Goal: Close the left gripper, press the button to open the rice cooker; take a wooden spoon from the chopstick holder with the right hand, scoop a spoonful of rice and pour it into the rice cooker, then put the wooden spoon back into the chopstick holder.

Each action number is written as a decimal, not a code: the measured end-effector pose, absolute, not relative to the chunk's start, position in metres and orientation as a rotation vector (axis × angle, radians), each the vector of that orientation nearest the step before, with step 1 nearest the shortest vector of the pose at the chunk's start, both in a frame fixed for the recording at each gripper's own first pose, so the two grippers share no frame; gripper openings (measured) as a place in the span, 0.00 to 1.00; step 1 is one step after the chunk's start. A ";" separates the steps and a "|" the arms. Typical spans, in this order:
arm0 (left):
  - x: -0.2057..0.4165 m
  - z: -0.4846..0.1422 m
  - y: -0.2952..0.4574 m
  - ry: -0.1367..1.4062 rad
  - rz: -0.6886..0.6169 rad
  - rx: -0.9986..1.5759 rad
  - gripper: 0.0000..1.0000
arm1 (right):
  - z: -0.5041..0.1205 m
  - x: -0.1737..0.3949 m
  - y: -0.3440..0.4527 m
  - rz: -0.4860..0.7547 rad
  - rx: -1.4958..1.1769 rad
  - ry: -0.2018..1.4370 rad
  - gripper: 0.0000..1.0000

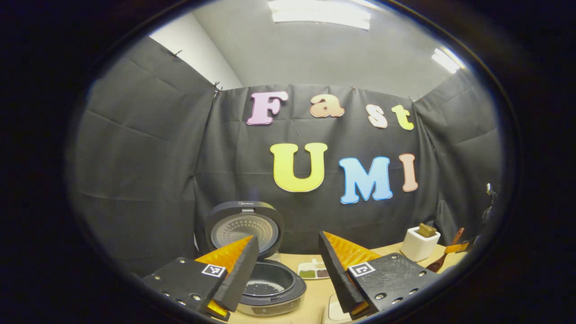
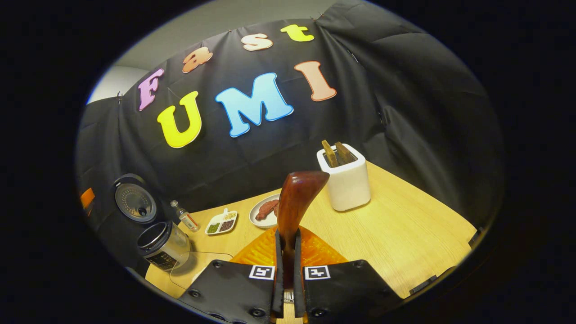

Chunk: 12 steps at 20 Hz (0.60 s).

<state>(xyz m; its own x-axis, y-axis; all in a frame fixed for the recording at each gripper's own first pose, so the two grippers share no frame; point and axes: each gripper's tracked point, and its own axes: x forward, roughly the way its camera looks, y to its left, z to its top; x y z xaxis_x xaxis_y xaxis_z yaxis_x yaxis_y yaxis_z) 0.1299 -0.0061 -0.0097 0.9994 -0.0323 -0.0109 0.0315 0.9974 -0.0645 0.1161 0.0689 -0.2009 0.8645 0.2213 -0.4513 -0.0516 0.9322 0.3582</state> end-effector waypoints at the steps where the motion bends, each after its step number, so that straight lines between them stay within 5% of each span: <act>1: 0.130 -0.011 -0.006 0.013 -0.031 -0.065 0.82 | -0.208 0.114 0.070 0.145 0.345 0.524 0.10; 10: 0.134 -0.010 0.014 0.022 0.014 -0.056 0.82 | -0.249 0.094 0.082 0.162 0.341 0.632 0.13; 12: 0.139 -0.009 0.019 0.024 0.027 -0.056 0.83 | -0.241 0.093 0.081 0.164 0.342 0.619 0.26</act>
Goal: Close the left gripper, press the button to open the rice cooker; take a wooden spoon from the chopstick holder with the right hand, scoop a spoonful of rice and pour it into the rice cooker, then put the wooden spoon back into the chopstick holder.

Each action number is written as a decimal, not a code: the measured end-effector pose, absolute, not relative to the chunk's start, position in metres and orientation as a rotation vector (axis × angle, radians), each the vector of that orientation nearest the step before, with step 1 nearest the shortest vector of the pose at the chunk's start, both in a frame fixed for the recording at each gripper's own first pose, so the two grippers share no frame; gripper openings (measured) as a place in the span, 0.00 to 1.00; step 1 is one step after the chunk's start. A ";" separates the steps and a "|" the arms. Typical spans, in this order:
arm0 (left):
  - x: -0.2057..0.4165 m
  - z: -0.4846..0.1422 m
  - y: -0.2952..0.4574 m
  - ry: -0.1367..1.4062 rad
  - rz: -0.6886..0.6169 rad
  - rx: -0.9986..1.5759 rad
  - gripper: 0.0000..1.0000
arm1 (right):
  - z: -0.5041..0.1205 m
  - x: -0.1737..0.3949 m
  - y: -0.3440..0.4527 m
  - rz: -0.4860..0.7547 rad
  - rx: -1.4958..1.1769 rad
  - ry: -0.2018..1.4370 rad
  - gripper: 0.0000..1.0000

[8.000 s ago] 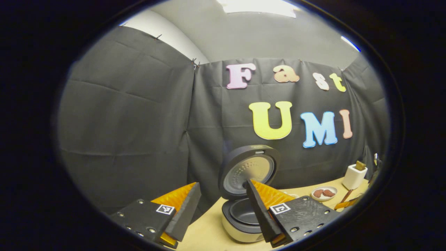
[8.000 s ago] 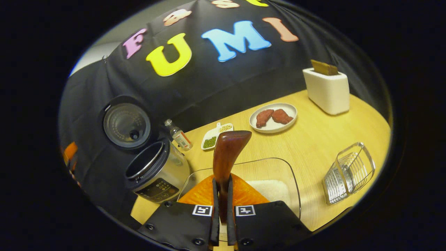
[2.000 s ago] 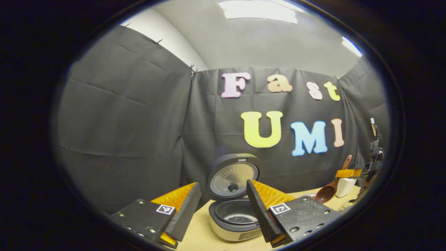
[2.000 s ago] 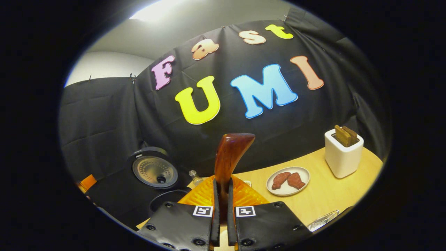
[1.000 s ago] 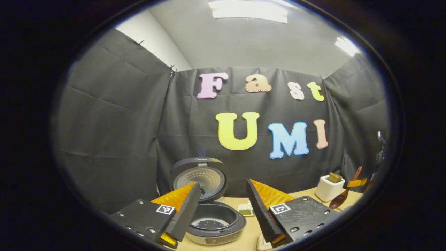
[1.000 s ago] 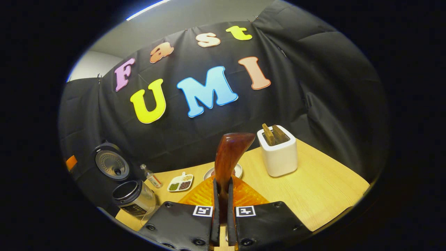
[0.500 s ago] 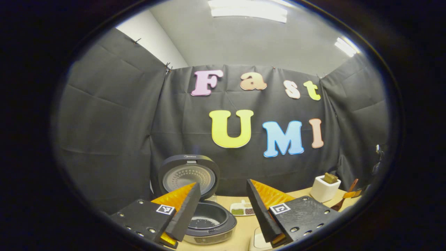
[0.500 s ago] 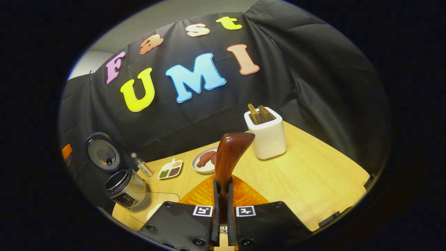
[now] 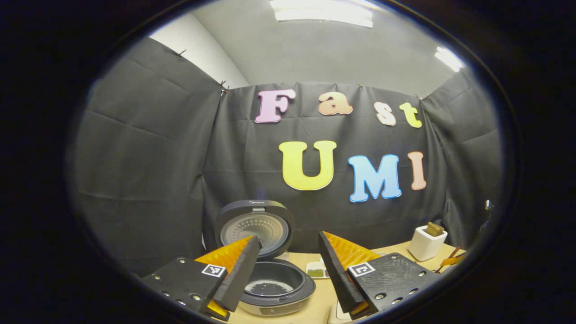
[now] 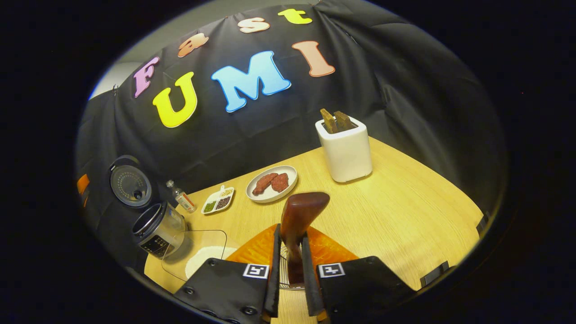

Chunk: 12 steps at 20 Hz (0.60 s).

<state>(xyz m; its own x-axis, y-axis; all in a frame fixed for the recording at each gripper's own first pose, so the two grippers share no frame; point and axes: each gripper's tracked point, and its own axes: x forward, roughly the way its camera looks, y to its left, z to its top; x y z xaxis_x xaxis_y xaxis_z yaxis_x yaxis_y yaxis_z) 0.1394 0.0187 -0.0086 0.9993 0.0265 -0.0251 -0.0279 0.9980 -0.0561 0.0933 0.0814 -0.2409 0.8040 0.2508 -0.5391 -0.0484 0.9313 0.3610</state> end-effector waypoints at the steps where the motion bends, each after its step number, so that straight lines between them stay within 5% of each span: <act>1: 0.142 -0.009 0.021 0.027 0.032 -0.055 0.83 | -0.233 0.094 0.078 0.151 0.327 0.594 0.19; 2: 0.147 -0.008 0.023 0.030 0.036 -0.050 0.82 | -0.224 0.094 0.075 0.146 0.309 0.576 0.32; 3: 0.152 -0.007 0.027 0.034 0.044 -0.044 0.82 | -0.213 0.096 0.076 0.147 0.283 0.556 0.34; 6: 0.172 0.002 0.036 0.031 0.058 -0.038 0.83 | -0.180 0.101 0.065 0.113 0.179 0.467 0.99; 12: 0.225 0.023 0.067 0.013 0.090 -0.041 0.82 | -0.118 0.104 0.066 0.086 0.083 0.314 0.98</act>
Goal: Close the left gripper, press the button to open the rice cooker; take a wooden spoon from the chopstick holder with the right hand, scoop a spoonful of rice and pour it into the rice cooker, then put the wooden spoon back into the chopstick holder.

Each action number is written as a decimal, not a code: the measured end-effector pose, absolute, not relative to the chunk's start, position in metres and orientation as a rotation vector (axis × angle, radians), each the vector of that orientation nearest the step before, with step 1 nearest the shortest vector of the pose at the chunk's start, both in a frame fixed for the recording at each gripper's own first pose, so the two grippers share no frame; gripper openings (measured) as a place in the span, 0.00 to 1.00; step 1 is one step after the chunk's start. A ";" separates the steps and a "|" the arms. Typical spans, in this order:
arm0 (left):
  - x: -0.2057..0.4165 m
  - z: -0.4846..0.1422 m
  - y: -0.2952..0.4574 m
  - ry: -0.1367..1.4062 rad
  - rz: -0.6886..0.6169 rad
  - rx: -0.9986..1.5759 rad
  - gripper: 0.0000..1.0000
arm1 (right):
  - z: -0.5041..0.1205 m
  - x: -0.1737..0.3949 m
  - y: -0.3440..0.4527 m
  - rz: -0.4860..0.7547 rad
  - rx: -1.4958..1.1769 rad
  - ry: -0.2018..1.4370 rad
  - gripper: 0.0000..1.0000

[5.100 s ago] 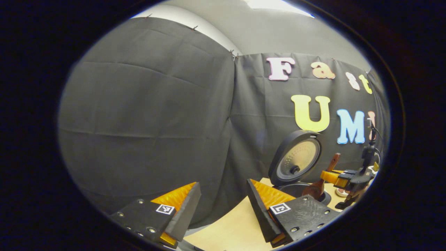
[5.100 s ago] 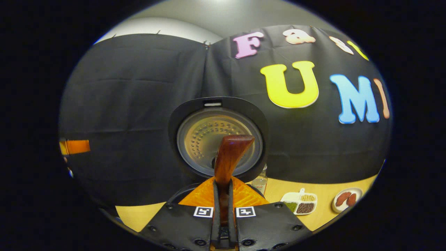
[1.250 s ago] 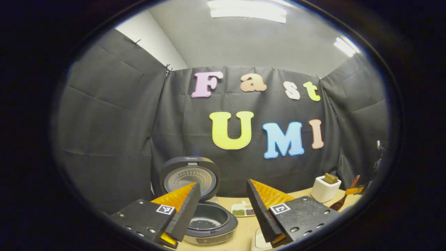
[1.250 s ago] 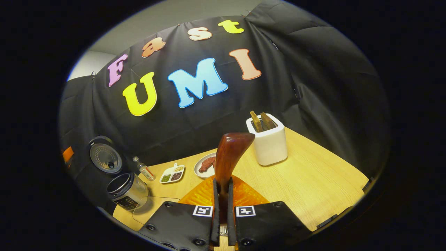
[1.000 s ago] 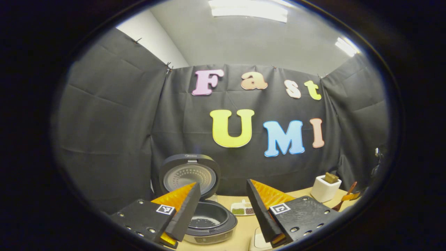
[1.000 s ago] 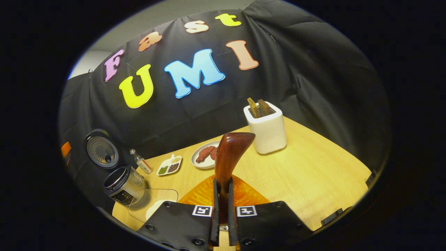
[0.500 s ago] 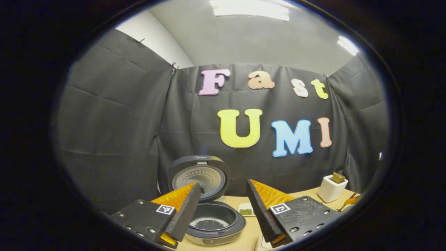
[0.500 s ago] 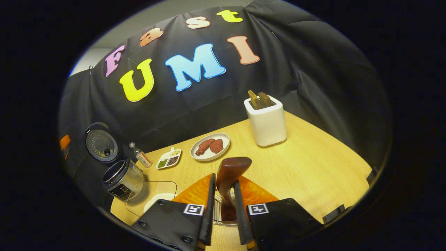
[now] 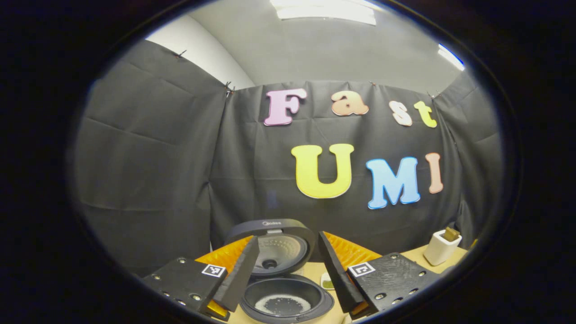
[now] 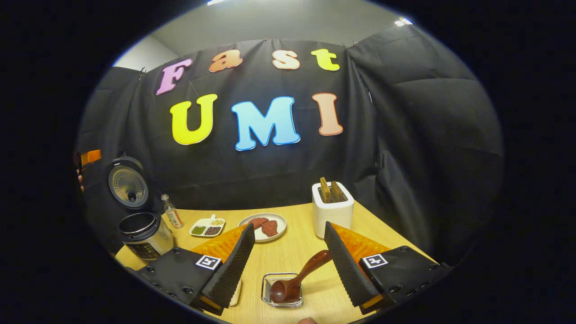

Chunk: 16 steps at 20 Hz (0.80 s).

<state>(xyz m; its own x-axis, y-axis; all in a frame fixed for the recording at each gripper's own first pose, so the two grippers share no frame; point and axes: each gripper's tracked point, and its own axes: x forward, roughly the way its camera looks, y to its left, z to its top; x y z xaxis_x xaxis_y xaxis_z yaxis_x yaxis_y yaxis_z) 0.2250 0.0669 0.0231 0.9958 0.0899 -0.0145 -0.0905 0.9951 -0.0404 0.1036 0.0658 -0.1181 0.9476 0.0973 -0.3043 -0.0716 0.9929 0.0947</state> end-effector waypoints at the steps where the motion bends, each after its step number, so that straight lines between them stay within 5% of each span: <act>1: 0.235 0.025 0.074 0.015 0.097 -0.044 0.82 | -0.112 0.104 0.066 0.078 0.070 0.299 0.98; 16: 0.375 -0.005 0.130 0.079 0.090 -0.068 0.84 | -0.111 0.091 0.099 0.004 0.013 0.269 0.98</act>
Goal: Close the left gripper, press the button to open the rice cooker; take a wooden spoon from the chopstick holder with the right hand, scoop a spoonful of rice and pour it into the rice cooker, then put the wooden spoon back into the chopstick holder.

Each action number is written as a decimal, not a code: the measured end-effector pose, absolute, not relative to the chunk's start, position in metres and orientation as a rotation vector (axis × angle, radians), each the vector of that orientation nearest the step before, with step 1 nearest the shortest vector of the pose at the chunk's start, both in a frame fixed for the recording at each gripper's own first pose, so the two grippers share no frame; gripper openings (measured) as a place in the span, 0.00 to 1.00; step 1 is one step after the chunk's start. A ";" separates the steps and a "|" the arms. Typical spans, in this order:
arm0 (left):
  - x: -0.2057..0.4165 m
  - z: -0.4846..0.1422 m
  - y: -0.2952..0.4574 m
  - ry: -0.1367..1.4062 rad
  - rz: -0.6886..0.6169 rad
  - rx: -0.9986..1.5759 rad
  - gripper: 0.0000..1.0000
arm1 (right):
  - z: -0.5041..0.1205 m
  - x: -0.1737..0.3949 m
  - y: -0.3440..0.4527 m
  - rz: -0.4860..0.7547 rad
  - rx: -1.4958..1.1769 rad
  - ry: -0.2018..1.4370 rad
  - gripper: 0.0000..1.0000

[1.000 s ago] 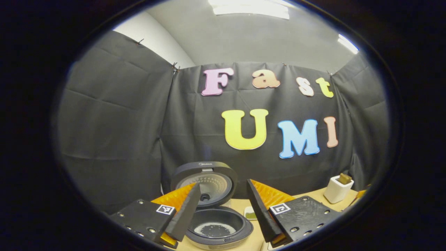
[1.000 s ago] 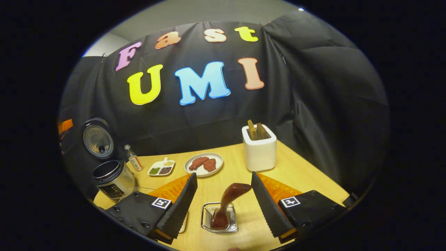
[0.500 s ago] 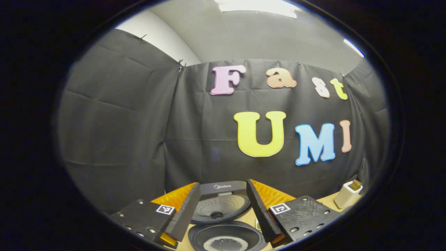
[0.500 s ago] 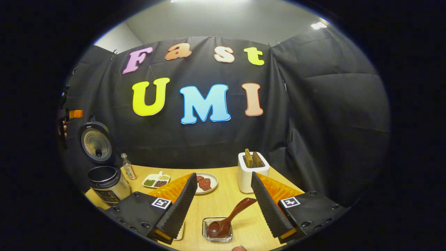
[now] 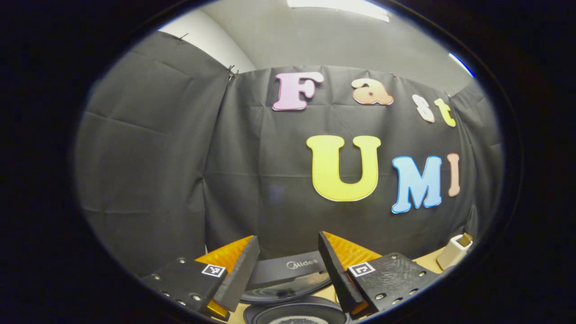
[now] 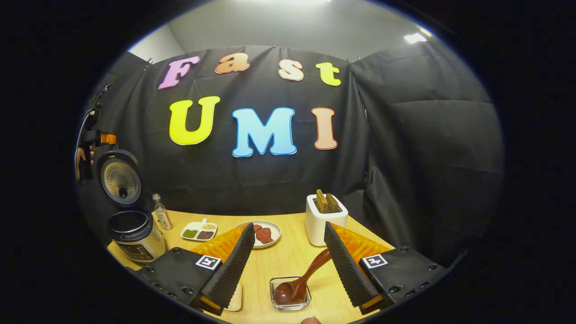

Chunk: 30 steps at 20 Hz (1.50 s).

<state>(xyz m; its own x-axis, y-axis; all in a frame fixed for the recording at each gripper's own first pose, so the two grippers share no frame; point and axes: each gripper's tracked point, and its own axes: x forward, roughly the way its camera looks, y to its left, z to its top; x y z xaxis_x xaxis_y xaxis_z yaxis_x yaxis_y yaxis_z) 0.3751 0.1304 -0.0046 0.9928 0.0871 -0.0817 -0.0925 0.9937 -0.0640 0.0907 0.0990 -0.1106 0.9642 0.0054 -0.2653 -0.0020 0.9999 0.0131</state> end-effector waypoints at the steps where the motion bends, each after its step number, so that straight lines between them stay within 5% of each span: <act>1: 0.378 -0.009 0.132 0.088 0.091 -0.068 0.84 | -0.111 0.090 0.102 0.004 0.016 0.271 0.98; 10: 0.376 -0.033 0.128 0.104 0.101 -0.044 0.87 | -0.115 0.089 0.107 0.022 0.019 0.287 0.98; 30: 0.265 -0.083 0.070 0.219 0.100 -0.072 0.85 | -0.113 0.075 0.077 0.146 0.035 0.296 0.98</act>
